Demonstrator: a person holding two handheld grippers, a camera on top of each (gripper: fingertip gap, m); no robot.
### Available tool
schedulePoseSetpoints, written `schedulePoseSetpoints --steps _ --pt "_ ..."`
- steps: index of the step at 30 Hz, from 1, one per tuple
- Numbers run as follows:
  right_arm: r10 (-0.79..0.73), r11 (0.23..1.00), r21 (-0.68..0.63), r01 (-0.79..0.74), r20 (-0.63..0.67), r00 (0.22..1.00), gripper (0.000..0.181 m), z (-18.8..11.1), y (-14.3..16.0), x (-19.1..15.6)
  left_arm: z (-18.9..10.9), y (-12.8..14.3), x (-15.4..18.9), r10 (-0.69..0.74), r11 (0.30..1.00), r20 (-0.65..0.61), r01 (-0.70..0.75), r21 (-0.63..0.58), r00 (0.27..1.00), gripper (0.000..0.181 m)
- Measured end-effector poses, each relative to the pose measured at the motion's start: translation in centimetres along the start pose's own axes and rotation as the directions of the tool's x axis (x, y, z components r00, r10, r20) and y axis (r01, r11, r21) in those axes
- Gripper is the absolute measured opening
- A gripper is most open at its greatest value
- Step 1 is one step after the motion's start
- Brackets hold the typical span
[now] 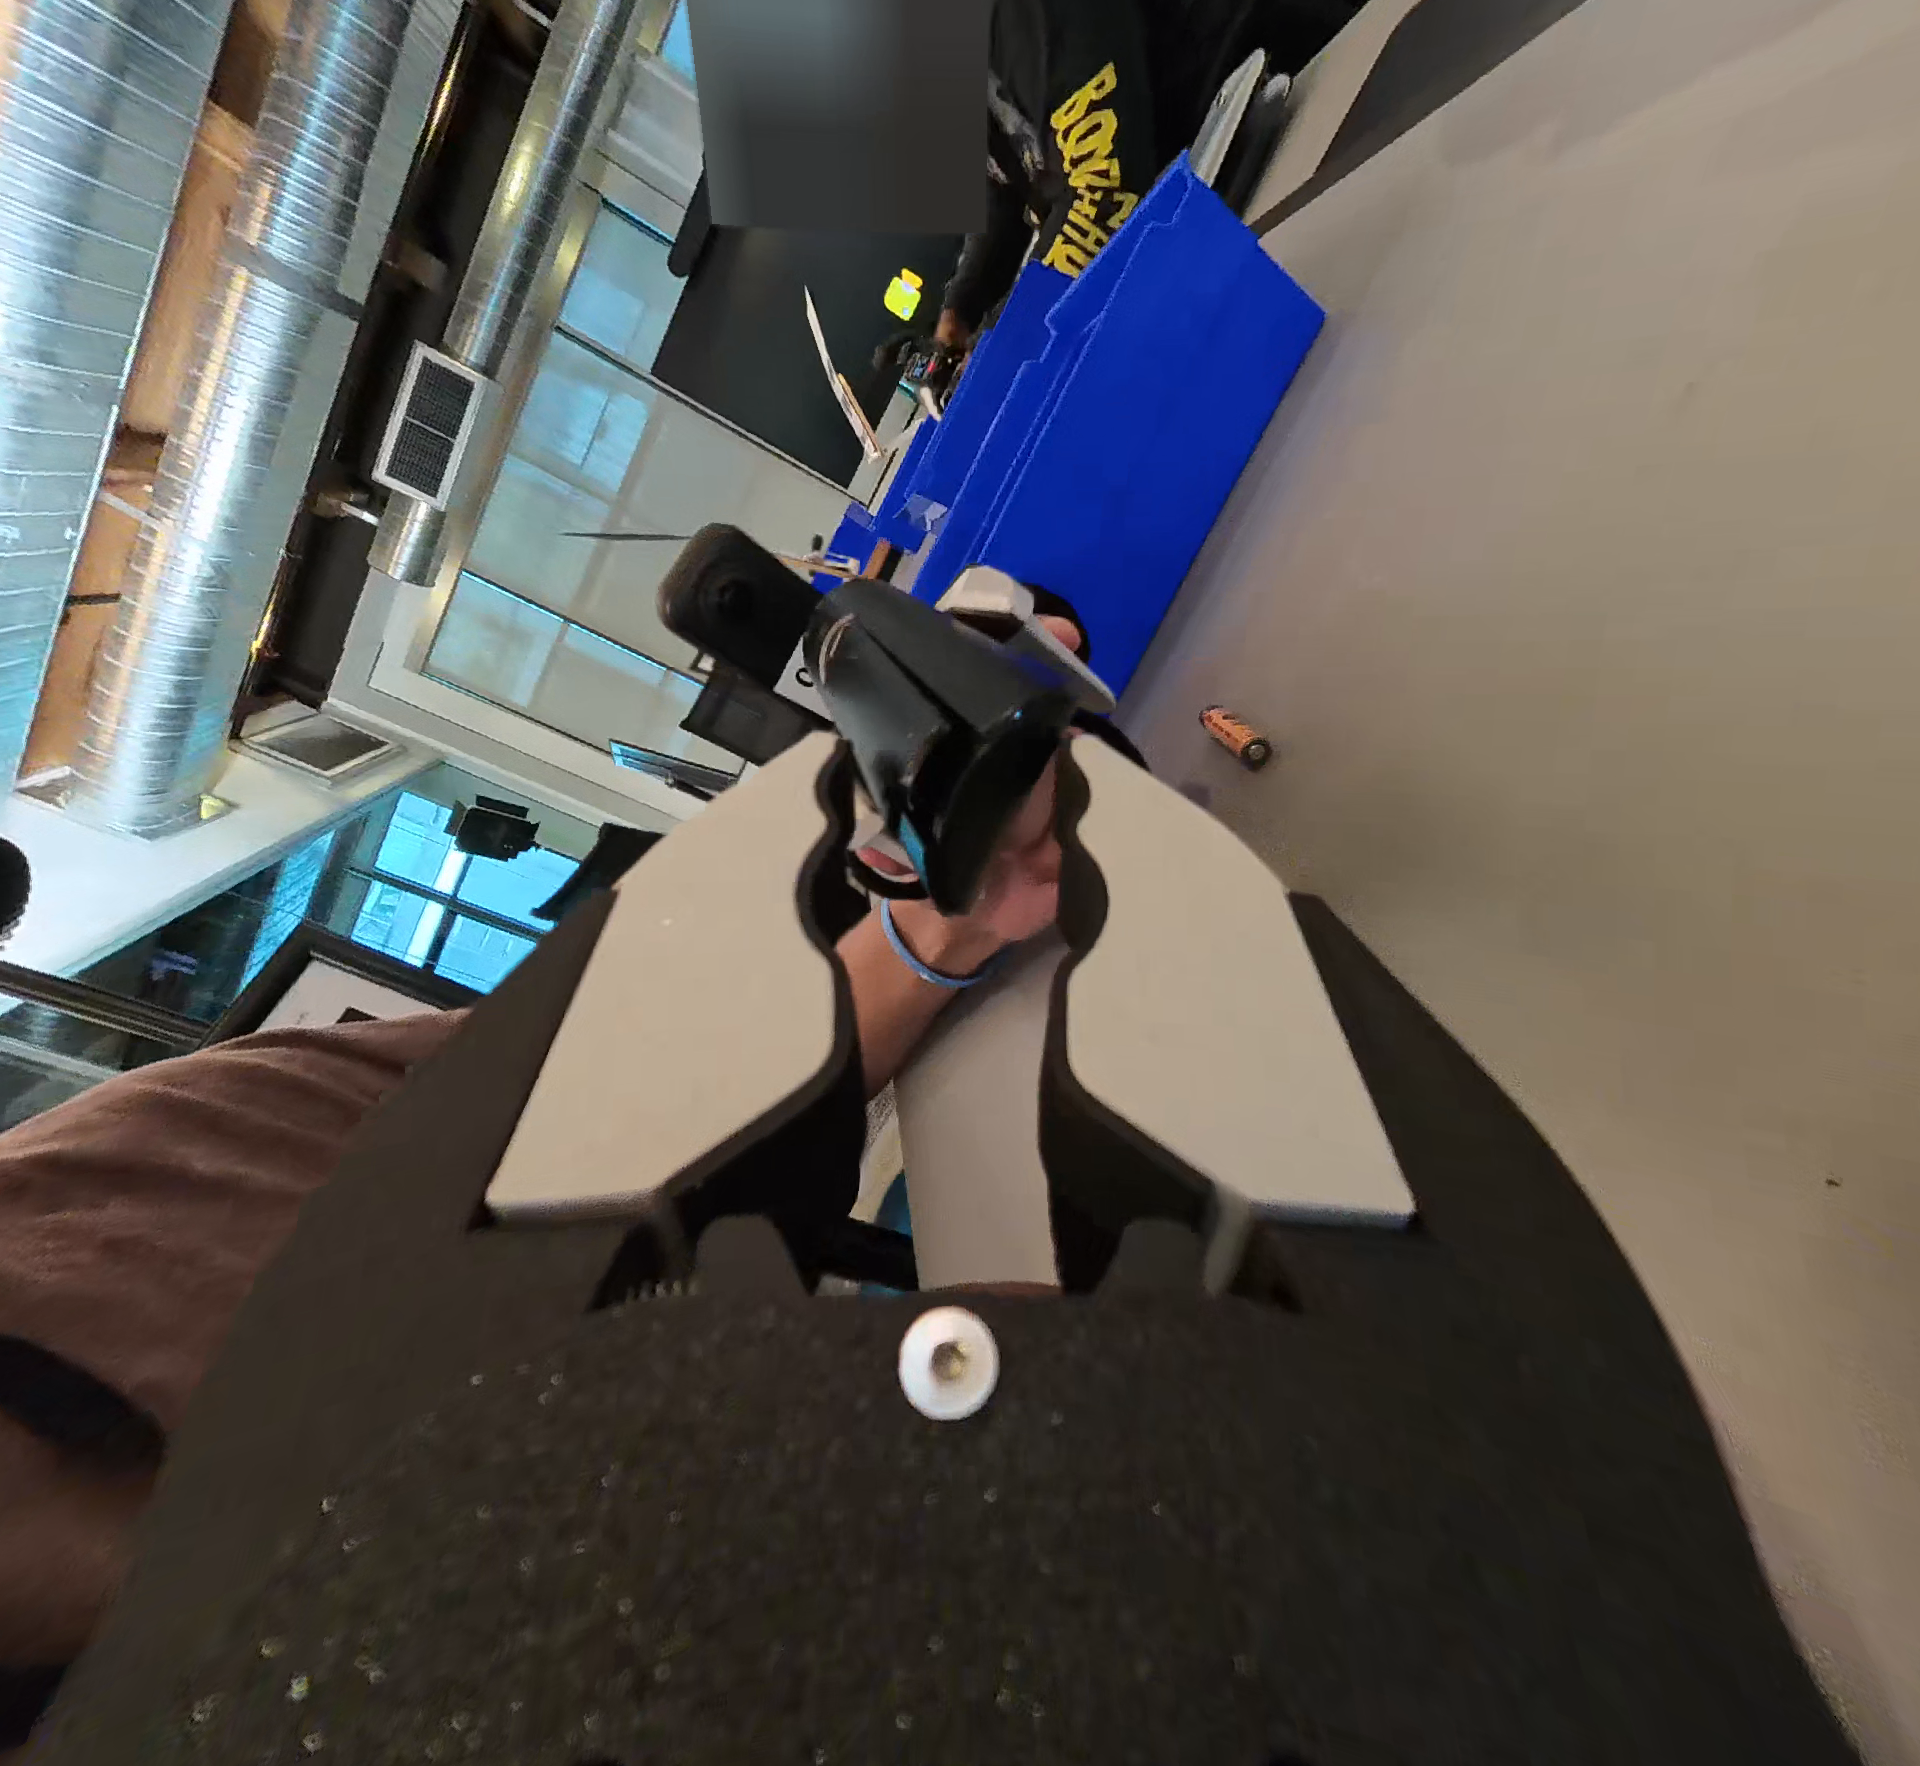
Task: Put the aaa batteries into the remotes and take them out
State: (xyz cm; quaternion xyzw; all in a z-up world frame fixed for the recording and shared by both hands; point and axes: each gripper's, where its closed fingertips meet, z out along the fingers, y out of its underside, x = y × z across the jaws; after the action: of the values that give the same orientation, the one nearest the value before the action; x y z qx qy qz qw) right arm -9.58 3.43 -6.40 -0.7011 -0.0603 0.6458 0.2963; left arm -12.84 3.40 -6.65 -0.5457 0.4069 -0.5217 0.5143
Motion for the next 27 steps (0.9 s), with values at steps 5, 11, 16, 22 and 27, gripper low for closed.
schedulePoseSetpoints --steps 5,11,16,22,27 --pt "0.022 1.000 -0.021 -0.022 0.001 1.000 0.031 -0.1 0.1 0.1 0.0 0.0 0.1 -0.005 1.000 -0.001 0.005 0.003 1.000 0.052" --pt "0.059 0.997 -0.056 -0.057 0.026 0.998 0.030 -0.4 0.6 0.2 0.1 -0.3 0.3 -0.013 0.999 -0.013 0.014 0.041 1.000 0.053" --pt "0.095 0.991 -0.102 -0.092 0.027 0.995 0.026 -0.1 1.2 0.2 -0.4 -1.2 -0.2 -0.029 0.995 0.003 0.029 0.096 1.000 0.069" --pt "0.178 0.976 -0.137 -0.167 0.074 0.981 0.025 -0.3 1.0 -0.3 -1.0 -1.7 -0.3 0.015 0.995 0.005 -0.015 0.097 1.000 0.072" --pt "0.298 0.945 -0.175 -0.276 0.114 0.948 0.024 -0.6 1.1 0.0 -0.8 -1.0 0.0 0.075 0.996 0.012 -0.076 0.043 0.997 0.075"
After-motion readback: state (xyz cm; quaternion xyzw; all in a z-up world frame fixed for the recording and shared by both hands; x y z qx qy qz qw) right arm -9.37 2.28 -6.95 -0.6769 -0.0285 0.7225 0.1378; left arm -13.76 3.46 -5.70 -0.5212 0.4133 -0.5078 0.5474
